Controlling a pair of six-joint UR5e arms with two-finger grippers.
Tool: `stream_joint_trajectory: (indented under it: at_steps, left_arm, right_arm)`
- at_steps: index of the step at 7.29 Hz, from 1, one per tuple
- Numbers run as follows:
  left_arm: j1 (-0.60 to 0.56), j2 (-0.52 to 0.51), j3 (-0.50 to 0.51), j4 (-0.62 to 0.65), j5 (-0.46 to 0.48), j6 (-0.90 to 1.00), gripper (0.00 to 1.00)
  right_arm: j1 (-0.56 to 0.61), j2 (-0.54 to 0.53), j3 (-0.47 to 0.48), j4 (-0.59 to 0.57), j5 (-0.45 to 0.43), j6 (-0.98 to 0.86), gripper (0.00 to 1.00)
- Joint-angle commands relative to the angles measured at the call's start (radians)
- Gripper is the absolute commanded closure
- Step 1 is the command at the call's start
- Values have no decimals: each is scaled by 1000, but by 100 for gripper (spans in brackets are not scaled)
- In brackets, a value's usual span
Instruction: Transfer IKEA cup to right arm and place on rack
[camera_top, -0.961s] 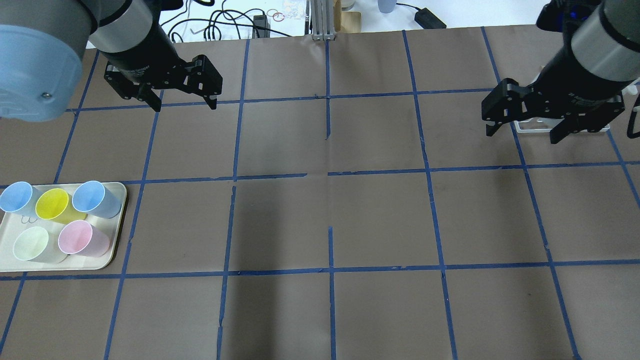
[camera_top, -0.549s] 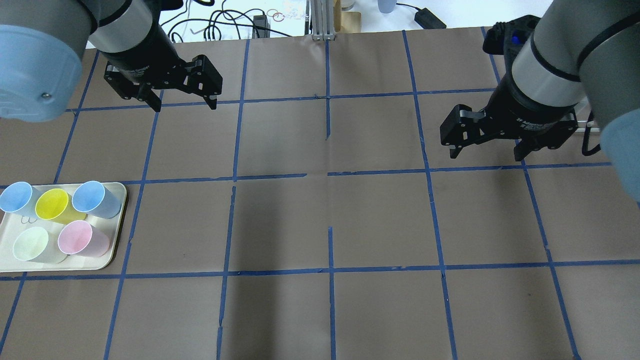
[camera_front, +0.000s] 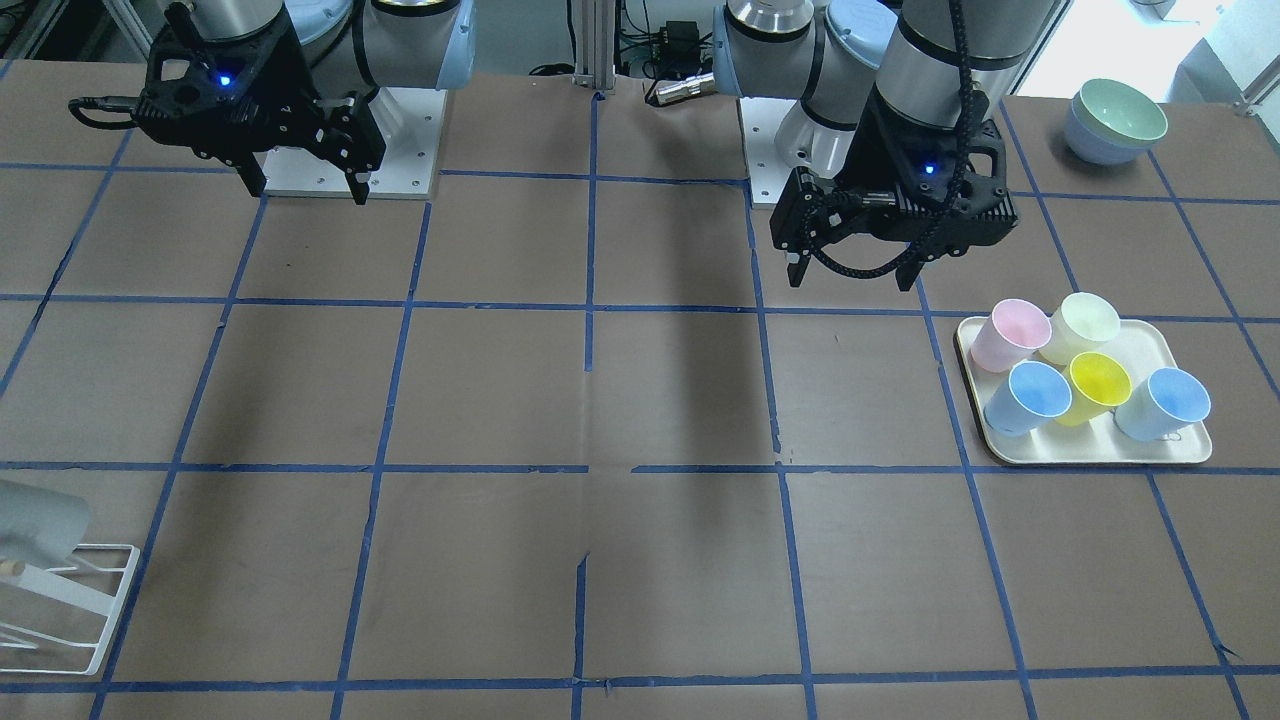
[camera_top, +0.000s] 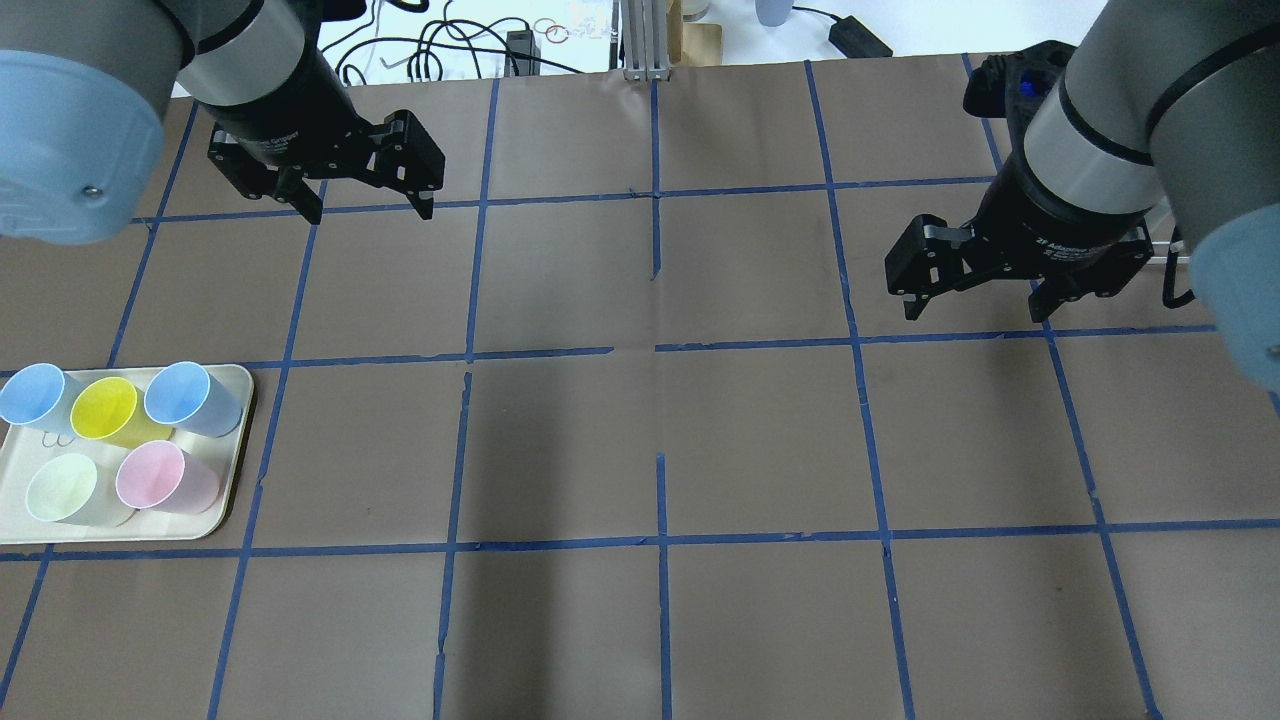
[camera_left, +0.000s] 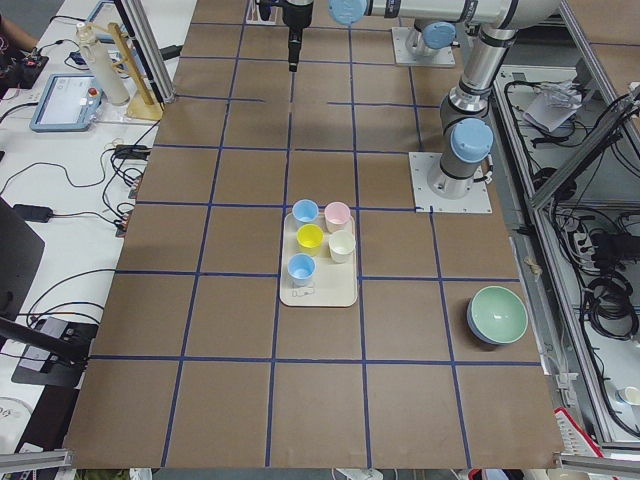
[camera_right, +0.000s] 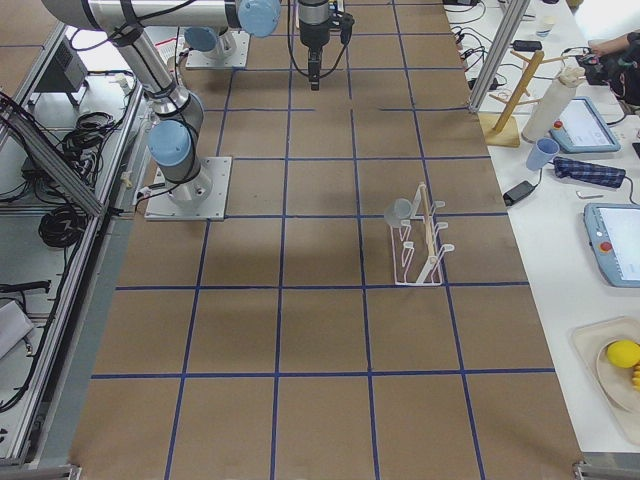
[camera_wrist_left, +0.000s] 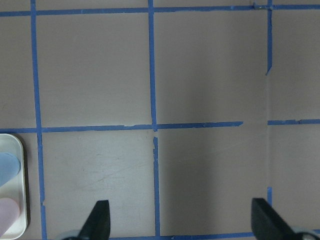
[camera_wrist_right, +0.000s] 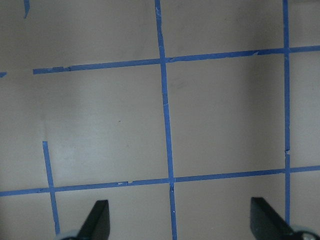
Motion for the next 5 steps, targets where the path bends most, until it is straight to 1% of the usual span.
stream_joint_trajectory:
  at_steps: [1, 5]
  left_arm:
    - [0, -1, 0, 0, 0, 0, 0]
    - [0, -1, -2, 0, 0, 0, 0]
  right_arm:
    - [-5, 1, 1, 3, 1, -3, 0]
    - [-9, 1, -1, -1, 2, -15, 0]
